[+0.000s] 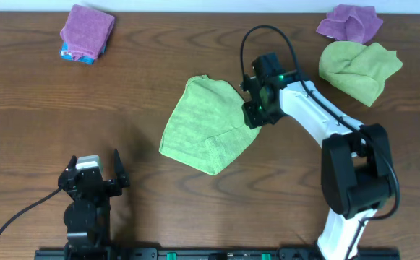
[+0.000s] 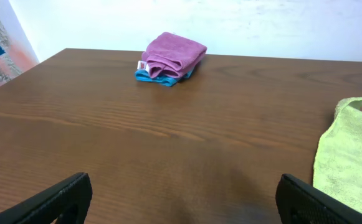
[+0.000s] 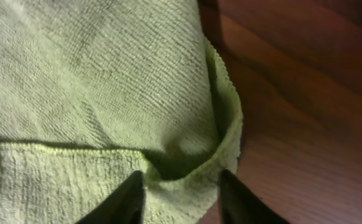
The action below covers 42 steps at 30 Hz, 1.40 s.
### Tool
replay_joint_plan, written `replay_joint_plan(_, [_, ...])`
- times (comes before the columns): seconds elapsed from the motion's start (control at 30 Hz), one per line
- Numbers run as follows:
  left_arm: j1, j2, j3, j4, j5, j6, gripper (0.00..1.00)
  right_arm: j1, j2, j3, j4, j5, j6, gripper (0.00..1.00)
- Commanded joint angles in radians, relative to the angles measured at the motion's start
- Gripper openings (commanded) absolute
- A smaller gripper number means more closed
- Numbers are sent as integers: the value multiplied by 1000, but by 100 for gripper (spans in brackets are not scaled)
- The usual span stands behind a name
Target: Fold the cloth
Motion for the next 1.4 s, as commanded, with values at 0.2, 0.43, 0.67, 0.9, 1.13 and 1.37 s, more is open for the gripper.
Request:
replay_joint_plan(0.2, [6, -6, -28, -8, -17, 14, 95, -23, 20, -2, -30, 31, -2, 1])
replay_joint_plan(0.43, [6, -6, -28, -8, -17, 14, 95, -104, 18, 59, -183, 233, 17, 1])
replay_joint_plan(0.67, [6, -6, -28, -8, -17, 14, 95, -211, 18, 172, -193, 388, 35, 2])
replay_joint_plan(0.9, [6, -6, -28, -8, -17, 14, 95, -241, 18, 182, -120, 387, 25, 92])
replay_joint_plan(1.13, [6, -6, -28, -8, -17, 14, 95, -198, 16, 213, -195, 101, 22, 31])
replay_joint_plan(1.37, [6, -6, -28, -8, -17, 14, 95, -117, 17, 210, -275, -14, -61, 46])
